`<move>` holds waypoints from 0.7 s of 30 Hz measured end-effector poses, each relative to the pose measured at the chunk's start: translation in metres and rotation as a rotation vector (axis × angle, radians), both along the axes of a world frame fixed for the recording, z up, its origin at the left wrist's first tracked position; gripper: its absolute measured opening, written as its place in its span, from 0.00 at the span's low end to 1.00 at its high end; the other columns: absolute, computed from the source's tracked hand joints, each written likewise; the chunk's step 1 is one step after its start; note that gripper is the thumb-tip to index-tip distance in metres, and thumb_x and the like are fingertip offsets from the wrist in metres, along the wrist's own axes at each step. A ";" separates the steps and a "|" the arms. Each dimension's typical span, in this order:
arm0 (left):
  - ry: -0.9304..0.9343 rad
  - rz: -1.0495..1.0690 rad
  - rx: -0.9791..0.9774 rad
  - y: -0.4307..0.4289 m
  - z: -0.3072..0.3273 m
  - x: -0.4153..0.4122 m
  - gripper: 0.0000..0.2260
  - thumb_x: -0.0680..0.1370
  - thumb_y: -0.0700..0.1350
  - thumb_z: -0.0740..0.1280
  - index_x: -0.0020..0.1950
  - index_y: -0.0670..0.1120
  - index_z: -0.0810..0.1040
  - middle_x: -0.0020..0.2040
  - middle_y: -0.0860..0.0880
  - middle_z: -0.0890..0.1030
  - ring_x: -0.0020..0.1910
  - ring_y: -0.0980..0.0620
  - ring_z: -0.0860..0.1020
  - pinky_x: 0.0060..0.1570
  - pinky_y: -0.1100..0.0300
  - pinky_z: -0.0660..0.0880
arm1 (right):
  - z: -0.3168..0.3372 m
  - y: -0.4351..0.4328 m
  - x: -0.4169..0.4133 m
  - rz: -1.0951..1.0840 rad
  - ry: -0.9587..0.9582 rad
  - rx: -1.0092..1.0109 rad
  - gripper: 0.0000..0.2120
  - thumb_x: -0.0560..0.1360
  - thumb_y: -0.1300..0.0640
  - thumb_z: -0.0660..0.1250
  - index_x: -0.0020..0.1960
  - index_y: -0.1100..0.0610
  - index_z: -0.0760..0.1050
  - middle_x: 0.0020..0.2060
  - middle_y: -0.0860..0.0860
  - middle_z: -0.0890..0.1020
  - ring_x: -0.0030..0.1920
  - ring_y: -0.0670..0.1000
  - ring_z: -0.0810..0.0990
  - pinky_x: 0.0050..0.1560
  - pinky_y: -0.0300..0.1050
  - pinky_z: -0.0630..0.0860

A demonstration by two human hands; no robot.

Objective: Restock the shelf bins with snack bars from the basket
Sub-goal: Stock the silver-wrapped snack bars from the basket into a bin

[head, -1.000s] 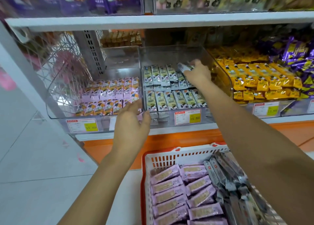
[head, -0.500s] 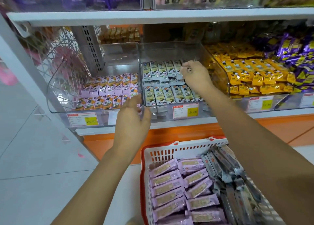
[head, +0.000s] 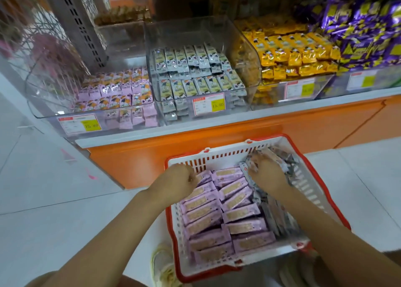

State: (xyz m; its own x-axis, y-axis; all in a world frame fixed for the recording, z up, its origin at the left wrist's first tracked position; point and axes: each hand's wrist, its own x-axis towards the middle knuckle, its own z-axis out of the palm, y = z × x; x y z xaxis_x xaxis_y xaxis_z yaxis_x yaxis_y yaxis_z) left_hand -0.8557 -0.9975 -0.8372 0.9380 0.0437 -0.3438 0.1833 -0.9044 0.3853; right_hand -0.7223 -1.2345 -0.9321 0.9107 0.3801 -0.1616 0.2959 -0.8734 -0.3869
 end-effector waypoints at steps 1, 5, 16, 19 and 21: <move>0.089 -0.023 0.053 0.001 -0.008 -0.003 0.13 0.80 0.48 0.60 0.52 0.40 0.78 0.48 0.44 0.80 0.46 0.47 0.78 0.43 0.57 0.73 | -0.018 -0.005 -0.002 -0.004 0.068 -0.095 0.21 0.78 0.53 0.63 0.68 0.62 0.68 0.65 0.57 0.73 0.67 0.56 0.70 0.68 0.52 0.65; 0.285 -0.040 0.159 0.008 -0.028 -0.008 0.09 0.81 0.50 0.60 0.51 0.44 0.72 0.49 0.45 0.77 0.51 0.48 0.76 0.46 0.61 0.71 | -0.054 -0.008 -0.017 0.010 0.103 -0.297 0.36 0.79 0.54 0.63 0.78 0.59 0.46 0.73 0.62 0.55 0.73 0.63 0.57 0.70 0.52 0.62; 0.363 0.053 0.143 0.032 -0.059 -0.006 0.13 0.80 0.49 0.61 0.36 0.47 0.68 0.34 0.51 0.69 0.36 0.54 0.70 0.38 0.60 0.68 | -0.068 0.009 0.002 0.102 -0.053 -0.562 0.35 0.71 0.63 0.69 0.72 0.51 0.56 0.68 0.61 0.60 0.67 0.61 0.62 0.56 0.48 0.73; 0.367 0.054 0.144 0.033 -0.058 -0.005 0.16 0.80 0.49 0.61 0.33 0.49 0.64 0.33 0.51 0.67 0.33 0.55 0.68 0.34 0.61 0.66 | -0.072 0.009 0.004 0.099 -0.096 -0.554 0.34 0.72 0.61 0.67 0.73 0.51 0.55 0.66 0.61 0.61 0.66 0.60 0.64 0.55 0.47 0.74; 0.359 0.046 0.137 0.032 -0.056 -0.005 0.17 0.80 0.48 0.61 0.32 0.48 0.64 0.32 0.51 0.66 0.31 0.56 0.66 0.29 0.62 0.63 | -0.075 0.008 0.003 0.092 -0.101 -0.529 0.32 0.74 0.57 0.65 0.74 0.51 0.54 0.66 0.60 0.62 0.66 0.60 0.64 0.56 0.48 0.74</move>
